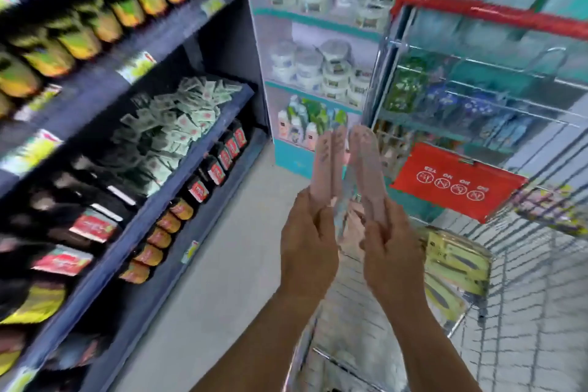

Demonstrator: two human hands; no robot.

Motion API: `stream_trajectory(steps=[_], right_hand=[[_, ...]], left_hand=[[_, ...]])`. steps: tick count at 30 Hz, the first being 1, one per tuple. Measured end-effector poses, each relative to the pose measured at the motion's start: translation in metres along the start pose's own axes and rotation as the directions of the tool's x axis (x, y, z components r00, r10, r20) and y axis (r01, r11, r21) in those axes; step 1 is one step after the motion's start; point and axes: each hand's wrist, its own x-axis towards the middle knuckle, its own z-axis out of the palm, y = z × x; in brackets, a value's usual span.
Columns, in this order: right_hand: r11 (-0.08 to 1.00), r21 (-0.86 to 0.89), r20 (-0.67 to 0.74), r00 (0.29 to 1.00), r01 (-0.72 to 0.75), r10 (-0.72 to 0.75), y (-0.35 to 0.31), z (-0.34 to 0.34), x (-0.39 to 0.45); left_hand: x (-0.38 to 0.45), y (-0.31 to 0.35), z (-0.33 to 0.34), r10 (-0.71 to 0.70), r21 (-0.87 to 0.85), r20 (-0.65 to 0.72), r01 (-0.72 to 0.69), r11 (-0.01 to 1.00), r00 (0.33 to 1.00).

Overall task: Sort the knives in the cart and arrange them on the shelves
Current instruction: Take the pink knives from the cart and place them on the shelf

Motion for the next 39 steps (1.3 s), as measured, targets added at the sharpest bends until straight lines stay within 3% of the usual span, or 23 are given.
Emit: stream_trajectory(steps=[3, 12, 22, 28, 35, 39], right_hand=[[0.997, 0.034, 0.059, 0.996, 0.071, -0.073, -0.054, 0.029, -0.024], [0.950, 0.133, 0.193, 0.933, 0.283, -0.305, -0.207, 0.138, -0.124], [0.827, 0.259, 0.351, 0.749, 0.499, -0.562, -0.338, 0.225, -0.207], [0.766, 0.312, 0.432, 0.634, 0.563, -0.642, -0.408, 0.266, -0.230], [0.756, 0.370, 0.558, 0.522, 0.540, -0.645, -0.473, 0.321, -0.223], [0.736, 0.316, 0.599, 0.475, 0.599, -0.644, -0.509, 0.365, -0.206]], left_hand=[[0.002, -0.002, -0.072, 0.013, -0.048, -0.103, -0.018, 0.999, 0.995], [-0.025, -0.031, -0.291, 0.080, 0.099, -0.430, -0.041, 0.994, 0.899], [-0.063, -0.047, -0.471, 0.096, 0.092, -0.654, -0.047, 0.995, 0.750], [-0.064, -0.044, -0.552, 0.153, 0.222, -0.710, 0.012, 0.975, 0.687], [-0.034, -0.054, -0.621, 0.031, 0.175, -0.705, 0.133, 0.976, 0.708], [-0.006, -0.067, -0.659, -0.009, 0.167, -0.745, 0.199, 0.966, 0.667]])
